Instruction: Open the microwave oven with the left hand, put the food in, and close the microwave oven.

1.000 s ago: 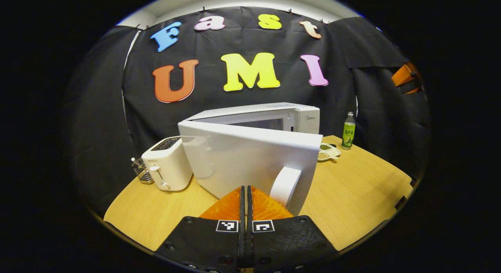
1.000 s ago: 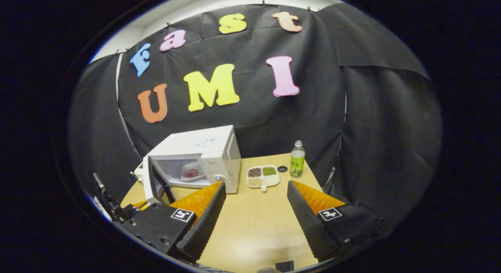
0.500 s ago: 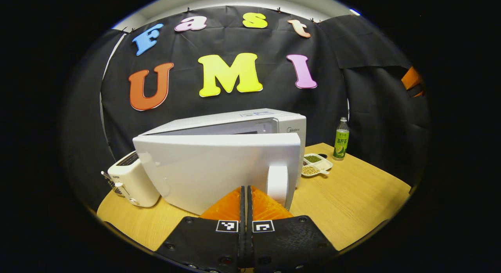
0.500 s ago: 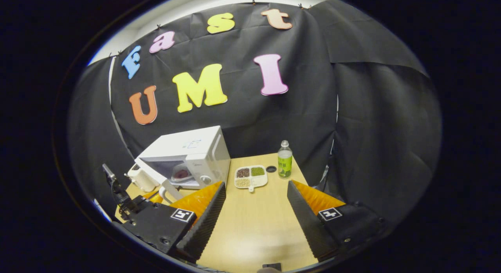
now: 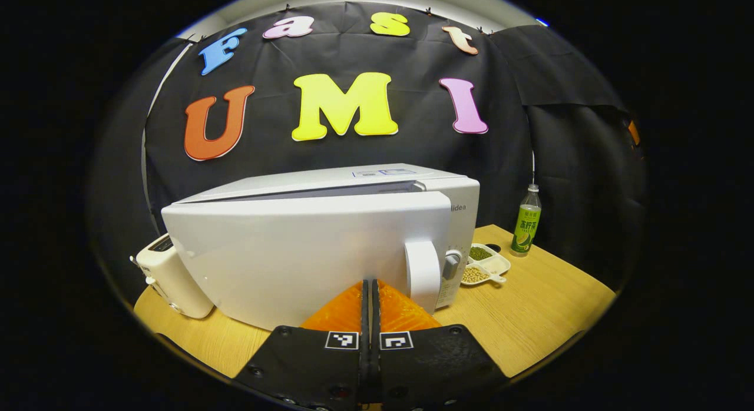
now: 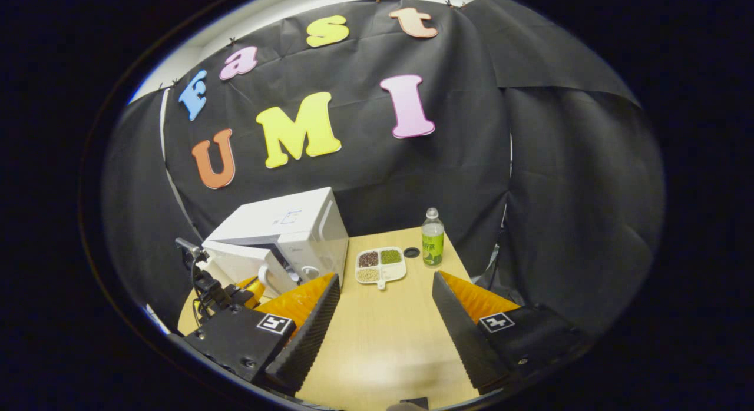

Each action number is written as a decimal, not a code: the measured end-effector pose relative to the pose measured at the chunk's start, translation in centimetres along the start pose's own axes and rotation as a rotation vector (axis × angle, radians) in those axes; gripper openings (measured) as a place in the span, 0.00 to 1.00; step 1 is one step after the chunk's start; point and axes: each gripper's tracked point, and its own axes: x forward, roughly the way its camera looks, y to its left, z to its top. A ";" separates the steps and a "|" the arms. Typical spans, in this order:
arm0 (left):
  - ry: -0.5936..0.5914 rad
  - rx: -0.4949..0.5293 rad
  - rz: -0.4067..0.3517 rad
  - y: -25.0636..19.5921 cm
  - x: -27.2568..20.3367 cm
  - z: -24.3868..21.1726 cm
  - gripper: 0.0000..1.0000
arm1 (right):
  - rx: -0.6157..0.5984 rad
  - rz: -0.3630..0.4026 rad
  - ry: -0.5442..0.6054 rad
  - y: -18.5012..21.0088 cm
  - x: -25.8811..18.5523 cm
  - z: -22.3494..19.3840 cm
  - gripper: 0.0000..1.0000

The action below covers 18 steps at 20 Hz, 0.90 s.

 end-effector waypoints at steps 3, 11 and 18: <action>0.014 -0.026 0.002 -0.3 1.5 -0.1 0.00 | -0.006 0.003 0.002 0.3 0.1 0.1 1.00; 0.019 -0.023 0.019 -0.4 3.6 0.6 0.00 | -0.013 0.002 -0.011 0.4 0.0 1.2 1.00; 0.049 -0.066 0.048 -0.5 4.6 0.5 0.00 | -0.019 -0.001 -0.007 0.4 -0.2 1.7 0.91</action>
